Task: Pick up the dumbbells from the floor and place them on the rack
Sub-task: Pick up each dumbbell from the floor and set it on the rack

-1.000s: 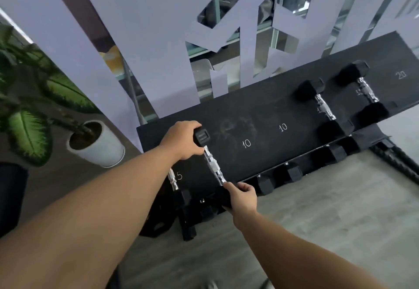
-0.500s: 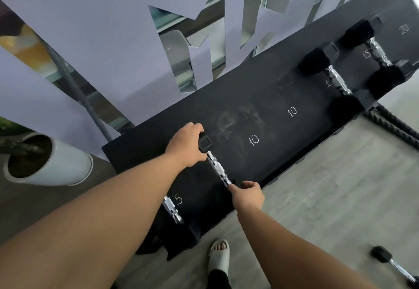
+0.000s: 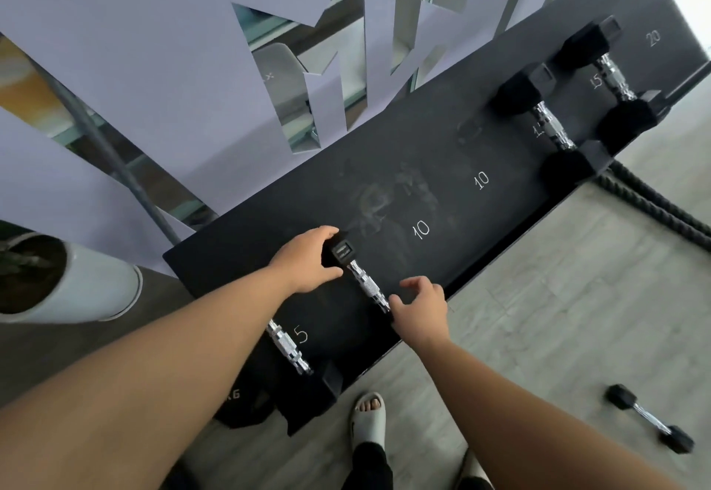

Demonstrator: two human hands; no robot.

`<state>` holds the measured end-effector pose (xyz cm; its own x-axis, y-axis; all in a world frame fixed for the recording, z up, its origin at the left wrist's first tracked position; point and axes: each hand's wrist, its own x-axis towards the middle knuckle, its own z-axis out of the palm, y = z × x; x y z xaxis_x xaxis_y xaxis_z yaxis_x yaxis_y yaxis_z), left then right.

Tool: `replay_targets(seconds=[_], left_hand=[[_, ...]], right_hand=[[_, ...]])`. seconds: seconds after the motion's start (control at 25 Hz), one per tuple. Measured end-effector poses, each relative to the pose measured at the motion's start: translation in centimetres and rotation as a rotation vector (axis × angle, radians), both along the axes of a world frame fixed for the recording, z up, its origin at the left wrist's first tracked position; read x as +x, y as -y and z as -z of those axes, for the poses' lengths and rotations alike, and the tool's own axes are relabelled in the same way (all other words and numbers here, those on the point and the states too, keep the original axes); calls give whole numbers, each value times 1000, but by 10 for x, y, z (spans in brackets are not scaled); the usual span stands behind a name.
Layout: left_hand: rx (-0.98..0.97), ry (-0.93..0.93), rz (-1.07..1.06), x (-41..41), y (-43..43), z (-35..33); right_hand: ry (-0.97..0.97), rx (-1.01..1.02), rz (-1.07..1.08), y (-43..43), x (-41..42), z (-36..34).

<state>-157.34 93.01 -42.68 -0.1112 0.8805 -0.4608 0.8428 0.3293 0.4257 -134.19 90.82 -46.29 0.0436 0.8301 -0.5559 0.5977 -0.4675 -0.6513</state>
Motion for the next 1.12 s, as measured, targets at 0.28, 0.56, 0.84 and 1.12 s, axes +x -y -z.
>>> replay_targets(seconds=[0.28, 0.56, 0.84, 1.12], left_hand=[[52, -126, -55, -37, 30, -82], [-31, -244, -78, -52, 73, -80], [-142, -229, -119, -56, 107, -22], [-42, -177, -245, -61, 114, 17]], right_hand=[[-35, 63, -139, -3, -16, -53], [-27, -1, -275, 34, -49, -46], [-27, -159, -178, 70, -62, -1], [18, -409, -101, 106, -83, 47]])
